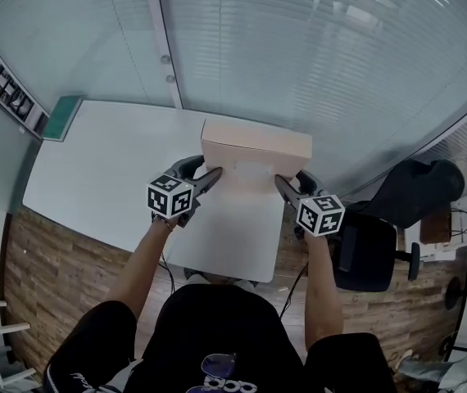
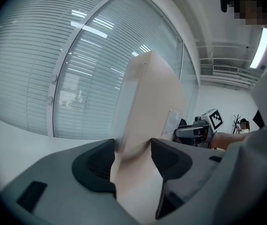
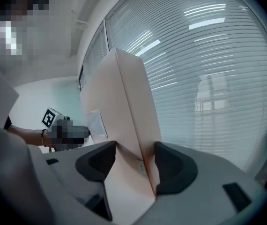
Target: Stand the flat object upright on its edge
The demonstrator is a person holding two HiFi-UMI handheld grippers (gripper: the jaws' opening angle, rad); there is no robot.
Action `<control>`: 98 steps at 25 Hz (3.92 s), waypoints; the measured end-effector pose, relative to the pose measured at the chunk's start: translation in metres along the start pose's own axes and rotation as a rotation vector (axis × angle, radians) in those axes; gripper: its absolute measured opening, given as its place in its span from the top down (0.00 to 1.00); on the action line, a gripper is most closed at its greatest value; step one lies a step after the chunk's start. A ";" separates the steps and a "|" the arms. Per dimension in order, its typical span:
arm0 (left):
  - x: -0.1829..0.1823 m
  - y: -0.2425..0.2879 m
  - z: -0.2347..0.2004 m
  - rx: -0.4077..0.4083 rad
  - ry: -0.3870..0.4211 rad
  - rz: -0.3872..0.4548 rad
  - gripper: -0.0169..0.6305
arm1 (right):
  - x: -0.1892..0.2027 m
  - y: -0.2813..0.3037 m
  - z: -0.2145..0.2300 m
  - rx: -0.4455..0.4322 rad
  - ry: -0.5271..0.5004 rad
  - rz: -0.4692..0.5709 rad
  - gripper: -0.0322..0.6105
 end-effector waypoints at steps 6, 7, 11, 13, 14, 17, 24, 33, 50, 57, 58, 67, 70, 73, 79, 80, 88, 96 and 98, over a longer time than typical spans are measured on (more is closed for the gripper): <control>0.000 0.003 0.002 -0.008 0.001 -0.004 0.57 | 0.001 -0.002 0.002 0.004 0.005 -0.001 0.52; 0.000 0.004 0.004 -0.009 0.001 -0.004 0.57 | 0.002 -0.003 0.003 0.003 0.009 -0.001 0.52; 0.002 0.006 0.006 -0.010 0.002 -0.004 0.57 | 0.004 -0.005 0.006 0.004 0.010 -0.002 0.52; 0.001 0.005 0.007 -0.013 0.001 -0.001 0.57 | 0.004 -0.006 0.005 0.005 0.010 0.000 0.52; 0.001 0.004 0.007 -0.014 0.000 0.000 0.57 | 0.003 -0.006 0.005 0.005 0.011 0.002 0.52; 0.000 0.003 0.010 -0.018 -0.001 0.002 0.57 | 0.003 -0.009 0.004 0.002 0.014 0.006 0.52; 0.003 0.006 0.024 -0.036 0.001 0.007 0.57 | 0.004 -0.019 0.011 -0.009 0.001 0.010 0.52; -0.009 0.014 0.038 -0.080 0.036 0.014 0.57 | -0.006 -0.026 0.024 -0.033 -0.021 0.023 0.52; -0.043 0.043 0.010 -0.114 0.050 0.010 0.57 | -0.034 0.003 0.042 0.010 0.011 0.047 0.53; -0.063 0.070 -0.025 -0.080 0.050 0.009 0.58 | -0.052 0.031 0.054 0.063 0.019 0.051 0.53; -0.066 0.074 -0.029 -0.076 0.049 0.012 0.58 | -0.054 0.035 0.057 0.069 0.023 0.052 0.53; -0.081 0.111 -0.058 -0.061 0.043 0.019 0.59 | -0.069 0.062 0.082 0.108 0.028 0.053 0.53; -0.087 0.123 -0.064 -0.059 0.053 0.015 0.59 | -0.072 0.069 0.091 0.114 0.040 0.053 0.53; -0.095 0.135 -0.071 -0.064 0.057 0.017 0.59 | -0.077 0.078 0.102 0.115 0.045 0.052 0.53; -0.096 0.158 -0.087 -0.064 0.049 0.004 0.59 | -0.078 0.098 0.122 0.127 0.059 0.045 0.54; -0.096 0.161 -0.089 -0.065 0.048 0.003 0.59 | -0.078 0.100 0.125 0.127 0.060 0.044 0.54; -0.100 0.180 -0.106 -0.098 0.025 0.029 0.59 | -0.085 0.123 0.142 0.129 0.072 0.049 0.54; -0.101 0.193 -0.114 -0.114 0.035 0.025 0.59 | -0.088 0.137 0.154 0.142 0.053 0.047 0.54; -0.101 0.196 -0.115 -0.115 0.041 0.020 0.59 | -0.088 0.139 0.157 0.145 0.049 0.043 0.54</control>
Point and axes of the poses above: the fingertips, and each gripper's own axes: y forward along the fingers, z to its right, x out of its underside, the point moved 6 cm from there along -y, backward along the fingers, and after that the axes turned 2 degrees about -z, right-handed, at the moved point
